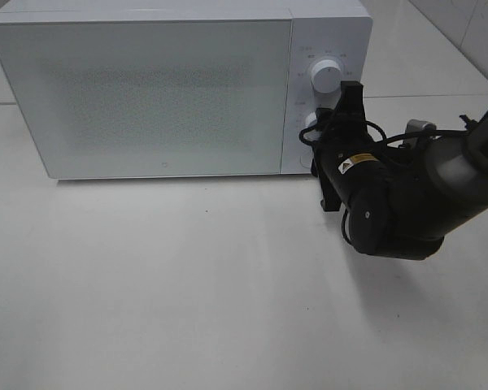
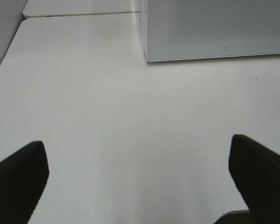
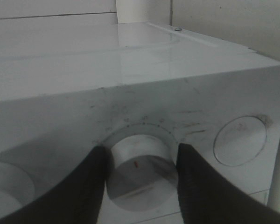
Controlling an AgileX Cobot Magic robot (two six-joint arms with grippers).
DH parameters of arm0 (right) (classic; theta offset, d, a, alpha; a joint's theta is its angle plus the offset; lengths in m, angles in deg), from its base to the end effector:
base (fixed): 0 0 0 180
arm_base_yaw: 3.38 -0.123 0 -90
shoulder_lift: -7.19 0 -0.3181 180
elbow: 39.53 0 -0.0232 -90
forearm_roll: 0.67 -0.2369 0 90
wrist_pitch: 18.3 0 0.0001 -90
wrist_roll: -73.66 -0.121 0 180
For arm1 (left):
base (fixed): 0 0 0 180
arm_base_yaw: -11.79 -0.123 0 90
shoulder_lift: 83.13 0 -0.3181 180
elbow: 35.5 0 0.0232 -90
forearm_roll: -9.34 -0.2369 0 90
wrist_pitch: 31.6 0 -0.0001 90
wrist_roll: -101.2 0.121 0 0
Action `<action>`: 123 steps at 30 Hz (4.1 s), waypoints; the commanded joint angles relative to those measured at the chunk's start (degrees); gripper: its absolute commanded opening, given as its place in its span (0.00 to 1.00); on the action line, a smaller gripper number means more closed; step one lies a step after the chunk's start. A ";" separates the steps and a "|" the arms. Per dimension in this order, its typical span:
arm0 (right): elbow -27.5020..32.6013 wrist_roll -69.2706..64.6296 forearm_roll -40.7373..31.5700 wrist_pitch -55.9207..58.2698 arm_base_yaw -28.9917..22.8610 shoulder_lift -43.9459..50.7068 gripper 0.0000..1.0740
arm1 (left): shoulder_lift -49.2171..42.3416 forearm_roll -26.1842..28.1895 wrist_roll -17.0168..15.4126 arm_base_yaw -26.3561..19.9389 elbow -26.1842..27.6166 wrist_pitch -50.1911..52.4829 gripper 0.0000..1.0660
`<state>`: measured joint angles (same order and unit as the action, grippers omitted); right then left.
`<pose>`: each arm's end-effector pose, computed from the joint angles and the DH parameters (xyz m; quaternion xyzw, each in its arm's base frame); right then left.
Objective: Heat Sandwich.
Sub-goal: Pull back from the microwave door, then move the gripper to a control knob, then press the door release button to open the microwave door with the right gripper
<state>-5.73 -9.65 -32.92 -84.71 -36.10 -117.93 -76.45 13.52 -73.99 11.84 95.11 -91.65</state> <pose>0.3641 0.1636 0.1589 0.5282 0.5180 0.5067 0.4426 -0.0239 -0.0076 0.2584 0.0372 0.8472 -0.0145 0.5297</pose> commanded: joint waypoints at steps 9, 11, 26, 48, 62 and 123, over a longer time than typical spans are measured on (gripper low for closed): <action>-1.55 -14.95 6.70 -10.31 -0.34 0.74 0.03 | -1.49 0.06 -0.17 -0.17 -0.23 0.63 0.92; -1.89 -14.78 6.70 -10.31 -0.34 0.74 0.03 | -1.49 0.06 -0.17 -0.17 -0.23 0.63 0.92; -2.92 -10.31 6.88 -10.20 -0.34 0.74 0.07 | -1.49 0.06 -0.17 -0.17 -0.23 0.63 0.92; -2.58 -4.98 2.18 -6.82 -0.34 0.74 0.35 | -1.49 0.06 -0.17 -0.17 -0.23 0.63 0.92; 0.74 0.63 0.74 -6.88 -0.40 1.32 0.69 | -1.49 0.06 -0.17 -0.17 -0.23 0.63 0.92; 3.90 91.85 18.85 96.89 9.40 43.77 0.69 | -1.49 0.06 -0.17 -0.17 -0.23 0.63 0.92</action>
<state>-1.49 81.11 -14.87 9.94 -26.87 -75.81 -76.45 13.52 -73.99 11.84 95.11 -91.65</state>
